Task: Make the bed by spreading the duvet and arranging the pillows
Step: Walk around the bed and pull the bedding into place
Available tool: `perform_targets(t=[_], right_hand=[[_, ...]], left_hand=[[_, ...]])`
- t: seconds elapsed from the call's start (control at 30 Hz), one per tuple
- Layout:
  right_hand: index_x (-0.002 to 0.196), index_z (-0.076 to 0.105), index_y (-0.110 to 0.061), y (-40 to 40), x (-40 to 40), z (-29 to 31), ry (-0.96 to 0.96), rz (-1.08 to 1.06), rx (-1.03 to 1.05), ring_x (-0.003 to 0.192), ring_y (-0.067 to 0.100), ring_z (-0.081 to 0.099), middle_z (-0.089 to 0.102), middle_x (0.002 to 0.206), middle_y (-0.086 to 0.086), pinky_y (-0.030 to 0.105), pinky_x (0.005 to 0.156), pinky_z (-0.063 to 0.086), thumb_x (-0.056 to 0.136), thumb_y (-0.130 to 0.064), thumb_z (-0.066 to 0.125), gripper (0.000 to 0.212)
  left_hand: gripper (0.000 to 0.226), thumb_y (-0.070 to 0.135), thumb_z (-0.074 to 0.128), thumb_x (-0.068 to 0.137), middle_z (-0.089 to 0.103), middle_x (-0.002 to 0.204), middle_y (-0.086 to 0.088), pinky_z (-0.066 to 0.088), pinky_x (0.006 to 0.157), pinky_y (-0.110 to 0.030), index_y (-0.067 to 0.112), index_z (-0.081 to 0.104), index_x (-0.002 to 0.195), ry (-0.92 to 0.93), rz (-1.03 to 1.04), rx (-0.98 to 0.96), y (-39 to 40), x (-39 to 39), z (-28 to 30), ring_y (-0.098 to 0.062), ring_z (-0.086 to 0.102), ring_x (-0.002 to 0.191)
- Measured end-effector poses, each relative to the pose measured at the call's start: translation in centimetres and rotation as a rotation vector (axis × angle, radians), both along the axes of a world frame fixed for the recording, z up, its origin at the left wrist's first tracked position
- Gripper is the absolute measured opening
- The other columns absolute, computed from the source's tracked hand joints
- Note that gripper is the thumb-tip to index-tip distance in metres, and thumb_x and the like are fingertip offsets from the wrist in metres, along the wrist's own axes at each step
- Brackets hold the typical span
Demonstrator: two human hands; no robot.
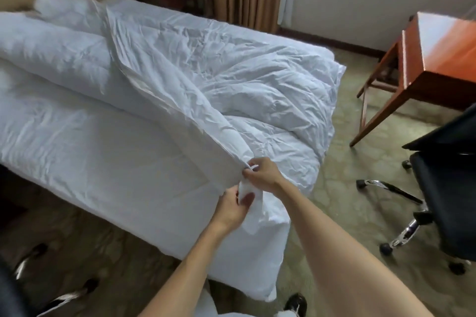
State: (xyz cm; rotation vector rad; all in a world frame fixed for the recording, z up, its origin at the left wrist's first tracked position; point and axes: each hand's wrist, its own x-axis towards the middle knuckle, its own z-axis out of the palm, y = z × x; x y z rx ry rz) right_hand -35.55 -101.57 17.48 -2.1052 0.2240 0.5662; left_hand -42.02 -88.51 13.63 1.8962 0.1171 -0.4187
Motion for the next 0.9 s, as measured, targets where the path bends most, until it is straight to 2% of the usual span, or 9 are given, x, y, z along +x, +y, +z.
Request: perform_targets(t=[0.13, 0.23, 0.33, 0.4, 0.5, 0.6, 0.7, 0.77, 0.9], right_hand=[[0.102, 0.07, -0.019, -5.4, -1.1, 2.3, -0.054, 0.108, 0.057, 0.08, 0.014, 0.063, 0.068, 0.087, -0.002, 0.018, 0.061, 0.046, 0.093, -0.032, 0.061, 0.018], [0.098, 0.067, -0.028, -10.0, -2.4, 4.2, -0.086, 0.182, 0.114, 0.089, 0.023, 0.07, 0.072, 0.09, 0.002, 0.031, 0.072, 0.053, 0.096, -0.035, 0.058, 0.011], [0.085, 0.065, -0.029, -15.1, -2.7, 6.0, -0.107, 0.158, 0.147, 0.088, 0.027, 0.071, 0.072, 0.084, 0.003, 0.034, 0.066, 0.051, 0.097, -0.035, 0.055, 0.017], [0.084, 0.064, -0.027, -18.5, -2.7, 7.2, -0.128, 0.119, 0.173, 0.082, 0.023, 0.07, 0.069, 0.081, -0.001, 0.032, 0.063, 0.049, 0.099, -0.033, 0.053, 0.019], [0.093, 0.065, -0.022, -22.3, -2.2, 8.2, -0.148, 0.083, 0.168, 0.078, 0.016, 0.068, 0.07, 0.087, 0.003, 0.033, 0.067, 0.051, 0.099, -0.031, 0.053, 0.016], [0.106, 0.066, -0.014, -26.7, -0.9, 9.9, -0.196, 0.044, 0.14, 0.084, 0.019, 0.07, 0.072, 0.095, 0.008, 0.032, 0.071, 0.052, 0.1, -0.029, 0.052, 0.021], [0.102, 0.065, -0.017, -29.9, 0.8, 11.0, -0.236, 0.022, 0.114, 0.086, 0.021, 0.071, 0.072, 0.095, 0.007, 0.037, 0.076, 0.055, 0.1, -0.03, 0.052, 0.018], [0.1, 0.065, -0.018, -31.2, 2.4, 11.3, -0.234, 0.008, 0.115, 0.083, 0.019, 0.069, 0.072, 0.094, 0.007, 0.036, 0.075, 0.054, 0.1, -0.03, 0.052, 0.017], [0.103, 0.065, -0.013, -32.8, 6.4, 11.7, -0.247, -0.001, 0.129, 0.076, 0.017, 0.066, 0.07, 0.091, 0.007, 0.03, 0.064, 0.05, 0.101, -0.03, 0.05, 0.022]], left_hand=[[0.014, 0.011, 0.058, 0.095, 0.067, 0.083, 0.005, 0.044, 0.061, -0.015, 0.014, 0.067, 0.105, -0.064, 0.258, 0.003, -5.7, 0.2, 3.3, -0.01, 0.059, 0.075], [0.008, 0.013, 0.06, 0.094, 0.069, 0.088, -0.001, 0.049, 0.072, -0.027, 0.015, 0.067, 0.096, -0.116, 0.362, -0.003, -9.0, 0.9, 6.3, -0.017, 0.062, 0.081], [0.006, 0.026, 0.066, 0.088, 0.066, 0.101, -0.011, 0.053, 0.082, -0.037, 0.02, 0.065, 0.088, -0.151, 0.429, -0.027, -12.7, 2.5, 9.5, -0.024, 0.065, 0.092], [0.016, 0.03, 0.065, 0.086, 0.067, 0.097, -0.011, 0.054, 0.077, -0.034, 0.015, 0.067, 0.085, -0.203, 0.436, -0.036, -15.6, 3.5, 11.6, -0.023, 0.066, 0.087], [0.011, 0.017, 0.063, 0.093, 0.065, 0.076, 0.003, 0.049, 0.066, -0.027, 0.015, 0.068, 0.083, -0.226, 0.463, -0.116, -18.7, 4.6, 13.8, -0.011, 0.06, 0.069], [0.008, 0.015, 0.062, 0.093, 0.064, 0.075, 0.007, 0.048, 0.062, -0.022, 0.013, 0.069, 0.091, -0.273, 0.456, -0.134, -22.3, 6.4, 15.3, -0.007, 0.059, 0.068], [0.008, 0.014, 0.061, 0.094, 0.062, 0.073, 0.007, 0.046, 0.056, -0.013, 0.011, 0.067, 0.089, -0.292, 0.439, -0.175, -25.6, 8.1, 16.1, -0.005, 0.057, 0.064], [0.01, 0.014, 0.061, 0.094, 0.061, 0.073, 0.005, 0.047, 0.059, -0.016, 0.011, 0.067, 0.087, -0.288, 0.428, -0.205, -27.2, 9.1, 16.3, -0.007, 0.056, 0.065], [0.012, 0.016, 0.062, 0.093, 0.065, 0.076, 0.005, 0.05, 0.072, -0.03, 0.016, 0.069, 0.084, -0.265, 0.394, -0.276, -29.4, 12.2, 15.9, -0.011, 0.06, 0.074]])
